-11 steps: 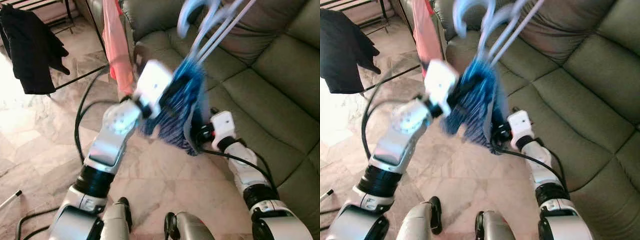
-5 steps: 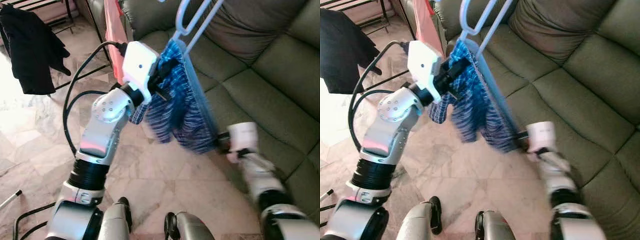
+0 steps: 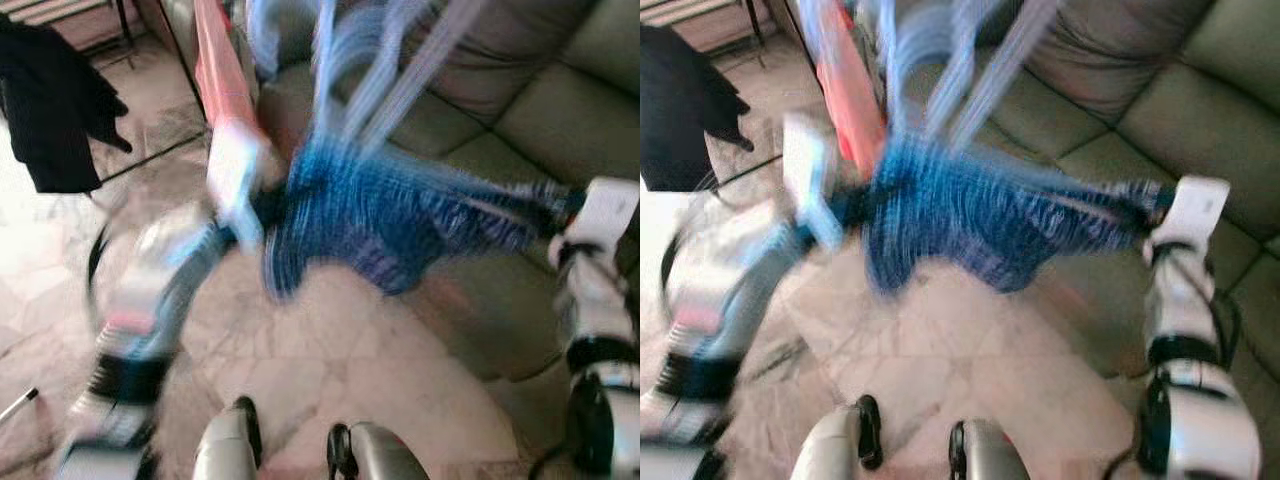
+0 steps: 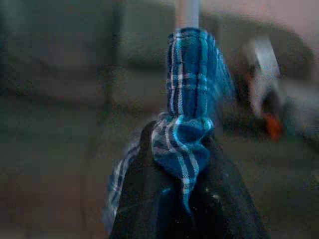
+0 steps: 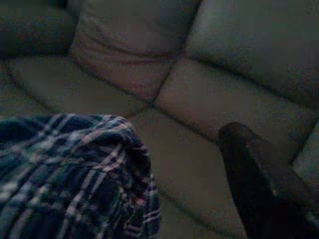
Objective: Hang hanger
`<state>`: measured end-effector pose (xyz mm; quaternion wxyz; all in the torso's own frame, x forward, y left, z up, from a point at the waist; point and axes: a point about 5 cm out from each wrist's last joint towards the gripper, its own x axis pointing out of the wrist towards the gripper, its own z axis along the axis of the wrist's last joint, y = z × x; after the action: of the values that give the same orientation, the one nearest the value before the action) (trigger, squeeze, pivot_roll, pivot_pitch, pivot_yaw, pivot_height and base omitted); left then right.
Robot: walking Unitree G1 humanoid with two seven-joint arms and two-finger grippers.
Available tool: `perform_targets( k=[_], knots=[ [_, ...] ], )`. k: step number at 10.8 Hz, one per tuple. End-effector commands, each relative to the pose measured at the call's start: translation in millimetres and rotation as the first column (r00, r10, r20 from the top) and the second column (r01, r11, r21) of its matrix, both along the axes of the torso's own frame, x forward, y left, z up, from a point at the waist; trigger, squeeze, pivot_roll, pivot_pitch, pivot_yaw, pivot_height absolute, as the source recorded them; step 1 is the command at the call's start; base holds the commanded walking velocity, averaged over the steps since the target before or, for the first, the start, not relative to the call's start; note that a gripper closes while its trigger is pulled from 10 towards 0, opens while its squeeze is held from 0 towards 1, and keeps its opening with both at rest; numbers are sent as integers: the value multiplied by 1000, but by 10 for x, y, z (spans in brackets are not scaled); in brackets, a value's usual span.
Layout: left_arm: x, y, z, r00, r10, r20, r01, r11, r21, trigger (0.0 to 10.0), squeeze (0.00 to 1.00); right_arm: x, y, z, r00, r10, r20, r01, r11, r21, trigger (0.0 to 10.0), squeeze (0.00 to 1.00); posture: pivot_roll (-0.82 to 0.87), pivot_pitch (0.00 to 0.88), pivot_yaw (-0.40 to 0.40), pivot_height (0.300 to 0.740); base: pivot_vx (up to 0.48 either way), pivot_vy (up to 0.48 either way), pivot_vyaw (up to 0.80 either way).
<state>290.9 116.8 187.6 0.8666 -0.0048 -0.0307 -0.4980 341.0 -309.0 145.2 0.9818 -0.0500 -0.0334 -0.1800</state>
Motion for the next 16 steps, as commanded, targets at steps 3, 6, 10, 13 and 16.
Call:
perform_targets(
  k=[3,6,10,13,16],
  knots=[
    [-315,80,-503,964,-197,-180,226,961,159,0,0,56,-59,145,998,-50,47,48,998,45,0,0,-14,171,-63,740,0,0,0],
    [-352,82,-820,953,-225,-204,284,898,337,0,0,150,109,164,999,6,54,-9,999,47,0,0,-13,163,-65,740,0,0,0],
    [-101,30,-1183,997,-20,-73,58,823,565,0,0,233,386,156,989,127,74,-129,991,20,0,0,-13,157,-61,740,0,0,0],
    [152,58,-1206,947,319,-29,-277,863,422,0,0,305,649,213,961,263,85,-257,964,-70,0,0,-11,155,-61,740,0,0,0],
    [198,190,-1138,925,377,-50,-352,898,263,0,0,253,523,210,970,238,51,-224,956,-191,0,0,-3,153,-69,740,0,0,0]
  ],
)
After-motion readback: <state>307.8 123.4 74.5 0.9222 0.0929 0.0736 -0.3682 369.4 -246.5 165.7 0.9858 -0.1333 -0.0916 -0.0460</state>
